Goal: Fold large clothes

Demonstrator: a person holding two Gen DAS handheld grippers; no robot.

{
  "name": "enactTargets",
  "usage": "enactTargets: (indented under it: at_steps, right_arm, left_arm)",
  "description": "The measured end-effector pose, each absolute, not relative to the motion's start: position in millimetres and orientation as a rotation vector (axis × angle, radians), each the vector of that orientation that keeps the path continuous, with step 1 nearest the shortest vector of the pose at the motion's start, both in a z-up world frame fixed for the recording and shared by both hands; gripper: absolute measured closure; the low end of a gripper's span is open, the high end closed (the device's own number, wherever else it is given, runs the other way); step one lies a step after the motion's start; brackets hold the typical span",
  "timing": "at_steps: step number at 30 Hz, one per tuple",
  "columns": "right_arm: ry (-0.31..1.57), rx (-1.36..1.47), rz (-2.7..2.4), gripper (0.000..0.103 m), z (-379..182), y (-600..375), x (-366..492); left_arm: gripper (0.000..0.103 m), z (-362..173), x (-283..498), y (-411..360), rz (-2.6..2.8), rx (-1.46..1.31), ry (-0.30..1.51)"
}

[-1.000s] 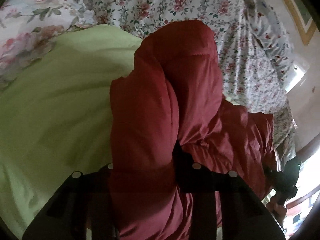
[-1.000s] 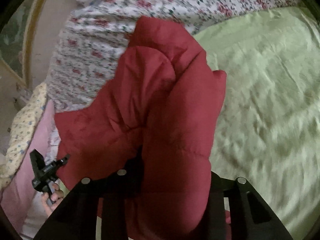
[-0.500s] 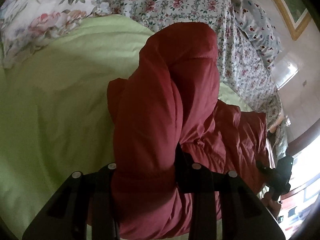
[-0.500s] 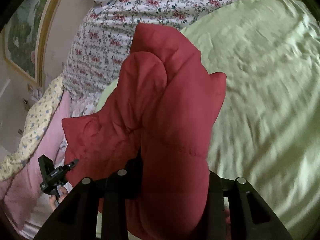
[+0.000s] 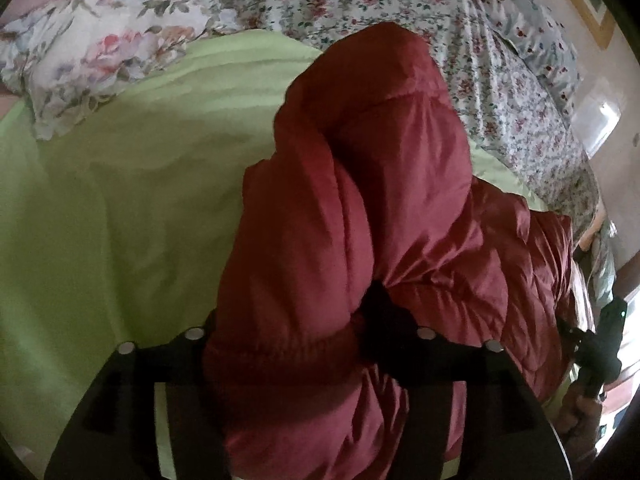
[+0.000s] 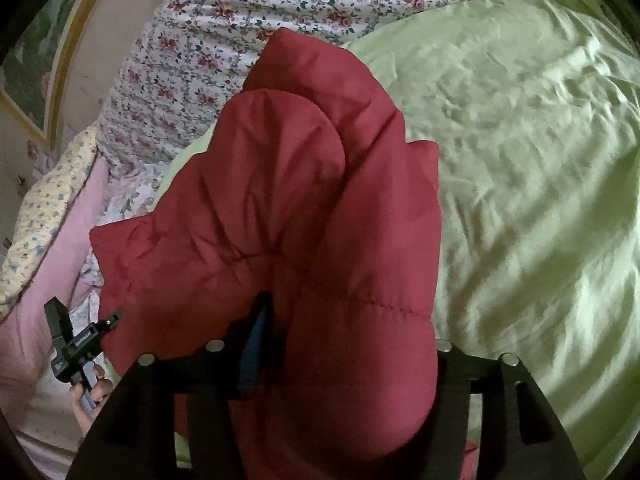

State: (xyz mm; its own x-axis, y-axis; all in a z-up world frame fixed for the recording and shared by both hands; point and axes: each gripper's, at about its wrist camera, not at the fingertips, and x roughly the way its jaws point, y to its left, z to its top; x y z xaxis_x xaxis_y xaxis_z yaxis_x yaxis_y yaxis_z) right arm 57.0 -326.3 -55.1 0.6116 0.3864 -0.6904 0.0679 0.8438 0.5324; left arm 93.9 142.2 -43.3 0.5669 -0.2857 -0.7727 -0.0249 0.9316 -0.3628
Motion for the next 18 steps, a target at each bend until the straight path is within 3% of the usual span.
enactTargets:
  at_steps: [2,6,18]
  right_arm:
    - [0.906,0.554,0.176,0.036,-55,-327,56]
    - [0.899,0.503,0.091,0.018,-45,-327,53]
    - [0.828,0.326,0.025,0.004,-5,-308,73]
  left_arm:
    - [0.028,-45,91,147,-0.132,-0.358,0.959]
    - [0.019,-29,84,148,-0.069,-0.309,0.905]
    - [0.017,10,108,141,-0.064,-0.239,0.825]
